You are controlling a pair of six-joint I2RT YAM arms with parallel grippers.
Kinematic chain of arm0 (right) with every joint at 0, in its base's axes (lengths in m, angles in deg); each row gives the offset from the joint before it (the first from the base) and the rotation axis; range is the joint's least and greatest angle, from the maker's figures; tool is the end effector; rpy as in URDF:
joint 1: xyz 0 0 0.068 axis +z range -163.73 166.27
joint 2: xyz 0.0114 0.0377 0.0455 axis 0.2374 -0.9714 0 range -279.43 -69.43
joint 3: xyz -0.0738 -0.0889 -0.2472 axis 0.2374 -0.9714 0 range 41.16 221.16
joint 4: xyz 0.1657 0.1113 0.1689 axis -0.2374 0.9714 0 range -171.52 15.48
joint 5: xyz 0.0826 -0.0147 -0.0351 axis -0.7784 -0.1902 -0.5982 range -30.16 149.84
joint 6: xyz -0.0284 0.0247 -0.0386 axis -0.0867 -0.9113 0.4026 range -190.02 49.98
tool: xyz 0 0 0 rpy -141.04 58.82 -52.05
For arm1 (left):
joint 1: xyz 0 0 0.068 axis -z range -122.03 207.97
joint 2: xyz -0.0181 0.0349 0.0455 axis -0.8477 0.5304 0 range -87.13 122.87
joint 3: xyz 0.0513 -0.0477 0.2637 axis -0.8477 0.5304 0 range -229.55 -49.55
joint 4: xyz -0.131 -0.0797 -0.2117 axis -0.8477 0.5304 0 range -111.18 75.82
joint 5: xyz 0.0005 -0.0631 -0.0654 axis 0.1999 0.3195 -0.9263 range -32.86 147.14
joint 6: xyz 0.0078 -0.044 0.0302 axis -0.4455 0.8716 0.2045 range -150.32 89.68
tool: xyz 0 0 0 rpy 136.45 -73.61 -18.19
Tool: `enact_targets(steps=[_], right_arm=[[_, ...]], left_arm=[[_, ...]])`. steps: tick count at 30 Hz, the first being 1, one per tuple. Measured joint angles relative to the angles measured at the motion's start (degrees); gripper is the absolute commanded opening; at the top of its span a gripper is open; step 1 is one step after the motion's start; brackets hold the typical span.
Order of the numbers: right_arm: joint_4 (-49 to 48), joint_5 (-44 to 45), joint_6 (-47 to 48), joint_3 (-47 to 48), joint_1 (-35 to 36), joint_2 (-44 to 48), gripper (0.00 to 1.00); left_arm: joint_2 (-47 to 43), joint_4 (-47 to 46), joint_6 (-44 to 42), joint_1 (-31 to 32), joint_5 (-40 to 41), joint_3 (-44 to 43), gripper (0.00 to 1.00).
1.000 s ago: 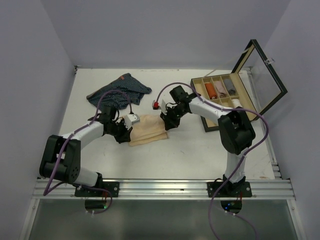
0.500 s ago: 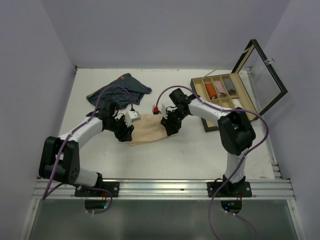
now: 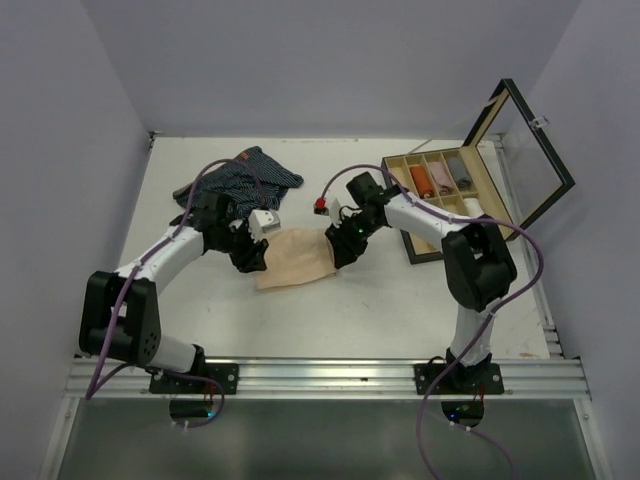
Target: Roll the underwear
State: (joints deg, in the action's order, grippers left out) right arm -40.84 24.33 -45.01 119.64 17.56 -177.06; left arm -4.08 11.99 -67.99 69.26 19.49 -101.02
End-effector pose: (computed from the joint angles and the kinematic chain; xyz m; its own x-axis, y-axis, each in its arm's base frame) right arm 0.3130 0.2143 0.2015 -0.4758 -0.6920 -0.5429 -0.8774 0.3299 0.3484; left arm 0.2622 -0.0746 0.2060 -0.4512 0.5835 -0.6753 0.8670 0.4660 -0.1767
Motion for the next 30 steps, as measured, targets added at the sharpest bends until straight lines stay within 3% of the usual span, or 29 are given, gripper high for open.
enact_targets(steps=[9, 14, 24, 30], right_arm=[[-2.2, -0.2, -11.4, -2.4, -0.1, -4.0, 0.34], [-4.4, -0.7, -14.5, -4.8, -0.3, -4.0, 0.34], [-8.1, -7.2, -22.7, -5.1, -7.9, -4.2, 0.39], [-12.3, -8.6, -30.6, 2.9, -8.8, -5.0, 0.43]], left_arm=[[-4.7, -2.1, -8.3, 1.5, 3.7, 7.3, 0.49], [-4.7, -5.4, -8.1, 2.0, 7.1, 7.3, 0.47], [5.4, -8.9, 0.0, -1.2, 4.2, -5.7, 0.48], [9.3, -9.1, 3.3, -1.2, 1.9, -7.0, 0.5]])
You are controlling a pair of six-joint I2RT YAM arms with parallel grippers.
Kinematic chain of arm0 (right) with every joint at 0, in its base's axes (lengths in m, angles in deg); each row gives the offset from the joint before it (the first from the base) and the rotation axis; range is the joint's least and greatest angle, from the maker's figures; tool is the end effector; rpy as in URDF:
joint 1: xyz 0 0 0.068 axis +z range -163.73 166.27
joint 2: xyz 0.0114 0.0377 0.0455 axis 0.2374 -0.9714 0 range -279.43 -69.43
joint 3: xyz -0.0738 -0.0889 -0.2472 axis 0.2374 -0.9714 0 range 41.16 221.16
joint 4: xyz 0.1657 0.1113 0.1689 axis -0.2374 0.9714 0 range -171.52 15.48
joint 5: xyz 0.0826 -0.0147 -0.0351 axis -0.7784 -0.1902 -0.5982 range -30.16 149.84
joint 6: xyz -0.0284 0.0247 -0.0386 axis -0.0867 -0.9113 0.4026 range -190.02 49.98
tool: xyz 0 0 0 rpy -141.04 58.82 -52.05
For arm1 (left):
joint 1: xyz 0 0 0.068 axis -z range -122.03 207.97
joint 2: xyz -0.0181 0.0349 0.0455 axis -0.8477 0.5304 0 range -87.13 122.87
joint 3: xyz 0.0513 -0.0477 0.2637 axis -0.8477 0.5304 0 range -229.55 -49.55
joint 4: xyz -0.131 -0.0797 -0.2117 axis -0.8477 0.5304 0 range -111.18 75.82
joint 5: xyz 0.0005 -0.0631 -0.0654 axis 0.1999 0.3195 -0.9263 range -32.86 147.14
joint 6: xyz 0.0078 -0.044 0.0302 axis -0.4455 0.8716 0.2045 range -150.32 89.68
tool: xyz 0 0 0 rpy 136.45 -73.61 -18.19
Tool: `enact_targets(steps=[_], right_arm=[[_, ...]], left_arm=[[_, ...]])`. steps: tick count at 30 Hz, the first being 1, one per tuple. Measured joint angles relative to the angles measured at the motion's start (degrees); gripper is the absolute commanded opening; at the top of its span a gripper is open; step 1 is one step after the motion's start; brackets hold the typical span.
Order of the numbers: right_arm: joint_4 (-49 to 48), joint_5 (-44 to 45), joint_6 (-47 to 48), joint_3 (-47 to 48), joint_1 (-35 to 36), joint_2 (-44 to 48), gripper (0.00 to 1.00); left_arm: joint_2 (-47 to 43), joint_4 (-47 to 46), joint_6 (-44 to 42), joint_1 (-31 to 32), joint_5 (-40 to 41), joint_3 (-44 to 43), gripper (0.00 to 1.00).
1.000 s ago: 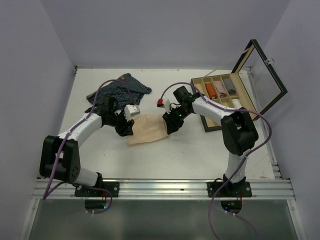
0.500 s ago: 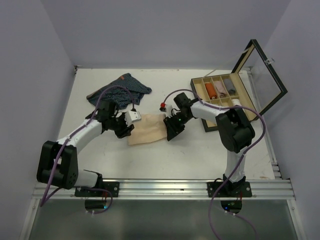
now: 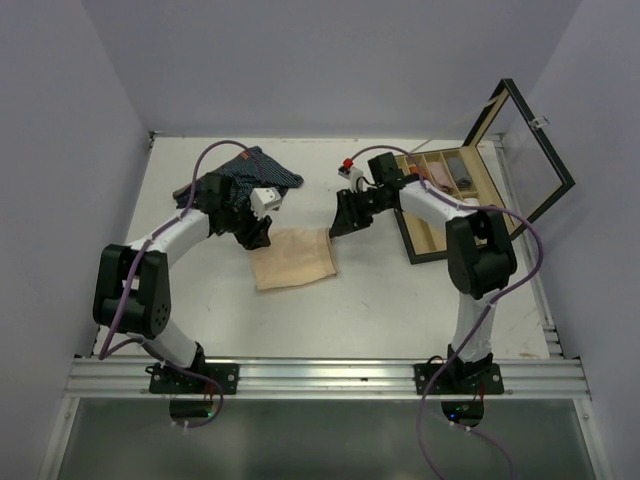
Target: Roll the underwear
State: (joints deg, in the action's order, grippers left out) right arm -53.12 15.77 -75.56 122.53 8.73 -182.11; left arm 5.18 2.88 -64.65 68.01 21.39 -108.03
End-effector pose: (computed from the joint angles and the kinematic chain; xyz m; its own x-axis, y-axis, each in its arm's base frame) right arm 0.3719 0.1805 0.1950 -0.8521 -0.2773 -0.4440 -0.5189 0.5593 0.6465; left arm 0.3136 -0.0768 0.2037 -0.4365 0.5421 -0.7180 0.8397 0.5320 -0.1089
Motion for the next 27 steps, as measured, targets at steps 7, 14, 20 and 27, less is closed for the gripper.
enact_targets(steps=[7, 14, 20, 27], right_arm=[[-7.9, -3.3, -11.3, 3.2, 0.5, -7.5, 0.49], [-8.6, -4.0, -17.3, 3.3, 0.5, -13.3, 0.49], [-13.9, -6.6, -22.9, 3.4, 0.4, -13.4, 0.5], [-31.9, -8.4, -33.7, -1.0, -0.4, -15.0, 0.13]], left_arm=[[0.2, 0.5, 1.3, 0.7, -1.1, -0.5, 0.51], [0.2, 1.2, 1.3, 1.4, -1.0, -1.0, 0.51], [0.2, 1.2, 1.4, 1.6, -0.4, -1.0, 0.52], [3.7, -2.1, 12.2, -6.9, -5.4, -2.3, 0.52]])
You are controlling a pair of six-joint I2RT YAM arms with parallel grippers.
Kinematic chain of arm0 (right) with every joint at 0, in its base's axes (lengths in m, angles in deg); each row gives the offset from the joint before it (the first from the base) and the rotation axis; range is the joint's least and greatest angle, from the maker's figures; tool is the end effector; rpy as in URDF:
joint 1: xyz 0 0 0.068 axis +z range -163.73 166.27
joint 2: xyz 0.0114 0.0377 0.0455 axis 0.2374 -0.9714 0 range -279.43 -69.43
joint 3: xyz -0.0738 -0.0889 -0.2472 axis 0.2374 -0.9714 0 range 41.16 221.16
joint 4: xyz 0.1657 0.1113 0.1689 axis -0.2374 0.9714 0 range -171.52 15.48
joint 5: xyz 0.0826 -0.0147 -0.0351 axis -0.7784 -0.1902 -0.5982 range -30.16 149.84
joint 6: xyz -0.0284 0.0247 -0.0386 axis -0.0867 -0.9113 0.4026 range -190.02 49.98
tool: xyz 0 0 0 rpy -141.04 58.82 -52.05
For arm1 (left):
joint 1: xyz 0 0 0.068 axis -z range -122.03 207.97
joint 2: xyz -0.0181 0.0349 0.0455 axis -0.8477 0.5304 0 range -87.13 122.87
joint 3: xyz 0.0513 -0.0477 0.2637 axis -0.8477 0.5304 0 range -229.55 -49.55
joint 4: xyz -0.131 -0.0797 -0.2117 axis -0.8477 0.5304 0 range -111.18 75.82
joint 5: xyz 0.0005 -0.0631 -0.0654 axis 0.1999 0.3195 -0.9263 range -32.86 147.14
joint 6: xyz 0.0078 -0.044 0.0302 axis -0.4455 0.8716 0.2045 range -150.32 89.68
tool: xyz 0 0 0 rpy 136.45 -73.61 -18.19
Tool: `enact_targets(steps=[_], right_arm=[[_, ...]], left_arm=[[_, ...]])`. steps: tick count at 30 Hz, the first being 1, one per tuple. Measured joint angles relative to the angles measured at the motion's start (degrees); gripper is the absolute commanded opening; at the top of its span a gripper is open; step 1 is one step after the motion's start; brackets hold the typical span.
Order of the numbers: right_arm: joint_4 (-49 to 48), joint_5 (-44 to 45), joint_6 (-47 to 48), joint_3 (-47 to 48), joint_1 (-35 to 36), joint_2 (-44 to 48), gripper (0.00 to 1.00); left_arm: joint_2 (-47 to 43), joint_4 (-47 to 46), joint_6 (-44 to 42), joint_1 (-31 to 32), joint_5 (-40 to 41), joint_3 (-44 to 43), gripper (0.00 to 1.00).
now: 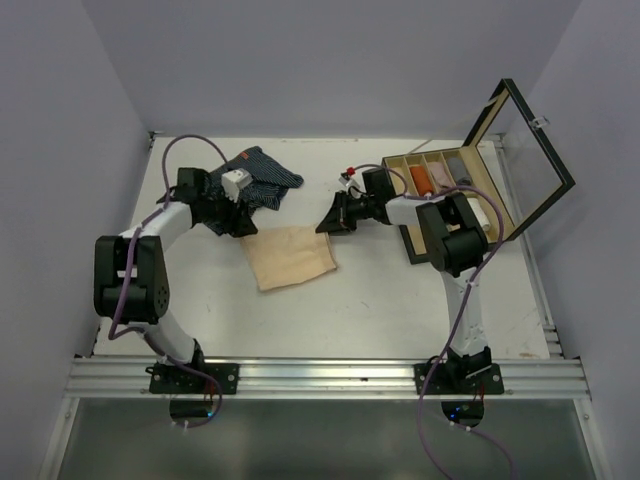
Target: Roll the underwear
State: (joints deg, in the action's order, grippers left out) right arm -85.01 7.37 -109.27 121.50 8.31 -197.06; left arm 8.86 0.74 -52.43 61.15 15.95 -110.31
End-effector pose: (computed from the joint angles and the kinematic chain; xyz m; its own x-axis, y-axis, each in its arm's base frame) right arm 0.4164 0.1990 0.1170 -0.9772 0.0201 -0.2116 -0.1819 0.4353 0.8817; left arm 0.3351 -0.0422 0.1992 -0.6272 0.3185 -0.7108 0.6848 0.6602 -0.3084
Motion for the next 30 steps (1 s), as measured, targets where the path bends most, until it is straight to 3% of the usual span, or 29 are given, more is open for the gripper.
enact_targets(steps=[3, 8, 15, 22, 30], right_arm=[[-2.5, 0.3, -1.3, -0.5, -1.0, -2.3, 0.0], [-2.7, -0.9, -1.2, -0.9, -2.1, -4.0, 0.0], [-3.1, -1.3, -1.1, -0.4, -2.1, -4.4, 0.0], [-4.1, -1.1, -1.5, -1.0, -2.1, -4.4, 0.0], [-6.5, -1.1, -1.5, -8.8, -2.2, -0.2, 0.02]], left_arm=[[1.4, -1.9, 4.3, -5.8, -2.0, -0.3, 0.5], [2.4, -4.7, 9.4, -7.2, -6.6, -0.4, 0.43], [3.8, -10.9, 17.0, -6.2, -13.9, -0.1, 0.43], [10.7, -18.6, 27.4, -5.7, -11.3, 3.1, 0.43], [15.3, -22.1, 32.0, -6.2, -10.8, 3.1, 0.45]])
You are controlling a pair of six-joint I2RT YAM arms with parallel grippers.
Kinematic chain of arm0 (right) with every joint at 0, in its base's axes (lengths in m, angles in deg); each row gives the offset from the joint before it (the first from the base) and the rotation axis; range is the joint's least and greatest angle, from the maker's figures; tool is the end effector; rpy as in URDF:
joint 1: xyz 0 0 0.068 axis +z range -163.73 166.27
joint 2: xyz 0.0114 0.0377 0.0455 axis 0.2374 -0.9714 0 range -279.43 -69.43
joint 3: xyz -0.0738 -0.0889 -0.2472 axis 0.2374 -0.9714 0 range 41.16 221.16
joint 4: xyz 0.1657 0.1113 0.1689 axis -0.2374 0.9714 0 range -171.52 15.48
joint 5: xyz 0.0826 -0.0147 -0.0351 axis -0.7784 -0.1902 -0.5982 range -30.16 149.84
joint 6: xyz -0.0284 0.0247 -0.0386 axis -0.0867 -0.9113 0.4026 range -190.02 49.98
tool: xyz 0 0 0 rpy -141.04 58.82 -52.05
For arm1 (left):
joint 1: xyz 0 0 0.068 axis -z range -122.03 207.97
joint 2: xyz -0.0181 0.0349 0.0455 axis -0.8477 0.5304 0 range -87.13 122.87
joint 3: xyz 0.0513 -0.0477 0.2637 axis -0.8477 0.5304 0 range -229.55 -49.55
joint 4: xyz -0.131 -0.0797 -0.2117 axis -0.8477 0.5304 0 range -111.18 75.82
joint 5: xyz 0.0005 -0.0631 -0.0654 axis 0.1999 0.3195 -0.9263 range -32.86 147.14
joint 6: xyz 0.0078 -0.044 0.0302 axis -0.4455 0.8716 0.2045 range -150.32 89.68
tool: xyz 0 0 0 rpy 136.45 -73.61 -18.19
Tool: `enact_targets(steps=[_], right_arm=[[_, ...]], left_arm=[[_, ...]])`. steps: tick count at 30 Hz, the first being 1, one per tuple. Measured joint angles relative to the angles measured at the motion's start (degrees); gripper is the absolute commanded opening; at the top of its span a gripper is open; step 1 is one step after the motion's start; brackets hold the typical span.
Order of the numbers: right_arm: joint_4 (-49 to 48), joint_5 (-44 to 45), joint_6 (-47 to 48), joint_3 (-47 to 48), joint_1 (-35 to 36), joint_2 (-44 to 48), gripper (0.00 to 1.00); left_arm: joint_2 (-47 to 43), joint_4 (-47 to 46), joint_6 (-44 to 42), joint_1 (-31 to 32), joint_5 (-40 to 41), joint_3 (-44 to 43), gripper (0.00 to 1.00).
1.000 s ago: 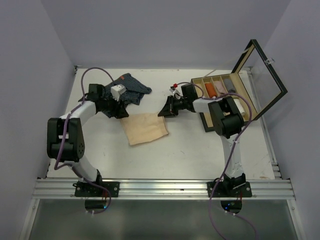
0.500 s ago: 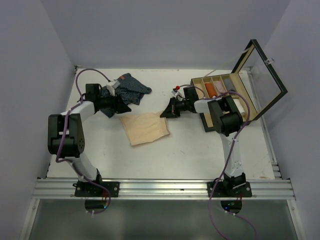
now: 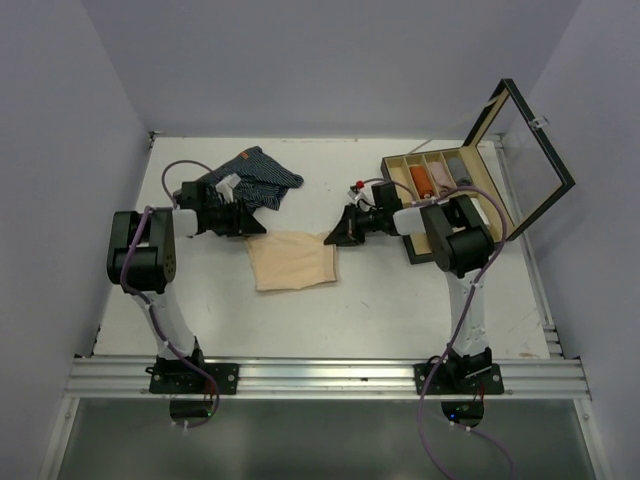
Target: Roll the underwear
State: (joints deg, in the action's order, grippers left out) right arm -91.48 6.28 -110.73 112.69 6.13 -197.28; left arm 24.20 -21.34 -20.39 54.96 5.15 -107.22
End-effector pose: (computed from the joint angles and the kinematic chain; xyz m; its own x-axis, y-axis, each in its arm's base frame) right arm 0.3981 0.1742 0.0824 -0.9881 0.0549 -0.1433 -0.1048 0.4409 0.8914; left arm 0.3675 -0.0089 0.1206 -0.8659 -0.1519 -0.4766 0.2907 0.6227 -0.7265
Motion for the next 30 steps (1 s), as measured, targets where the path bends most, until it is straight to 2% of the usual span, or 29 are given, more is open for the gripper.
enact_targets(steps=[2, 6, 9, 13, 16, 19, 23, 27, 30], right_arm=[[0.1, -0.1, 0.8, -1.6, 0.0, 1.2, 0.04], [3.9, -0.4, 4.5, -2.7, 0.0, 3.2, 0.35], [10.0, -0.9, 9.8, -2.5, 0.0, 5.8, 0.49], [21.3, 0.5, 19.5, -2.4, 0.0, 10.1, 0.5], [29.7, 2.2, 25.8, -2.4, 0.0, 12.9, 0.69], [37.1, 4.6, 32.2, -2.6, -0.2, 16.0, 0.7], [44.2, 7.4, 39.1, -3.0, -1.0, 20.8, 0.65], [45.3, 6.3, 42.3, -4.5, -2.1, 27.7, 0.53], [42.8, 1.7, 42.2, -5.4, -2.1, 31.6, 0.49]], left_arm=[[-0.6, -1.2, -0.2, 0.0, -0.1, 0.5, 0.45], [-6.1, -2.0, -2.5, -0.3, -0.1, 3.4, 0.5], [-13.6, -1.6, -6.4, -0.4, -0.1, 5.7, 0.52], [-23.8, 2.6, -14.5, -0.4, 0.2, 6.8, 0.52], [-27.8, 7.7, -21.1, -0.4, 0.9, 6.9, 0.54], [-30.1, 13.2, -26.7, -0.4, 1.7, 7.4, 0.53], [-31.4, 18.3, -31.6, -0.4, 0.6, 8.3, 0.5], [-31.4, 19.1, -33.6, 0.2, -1.7, 10.5, 0.45], [-30.5, 16.5, -31.8, 1.8, -3.7, 13.6, 0.4]])
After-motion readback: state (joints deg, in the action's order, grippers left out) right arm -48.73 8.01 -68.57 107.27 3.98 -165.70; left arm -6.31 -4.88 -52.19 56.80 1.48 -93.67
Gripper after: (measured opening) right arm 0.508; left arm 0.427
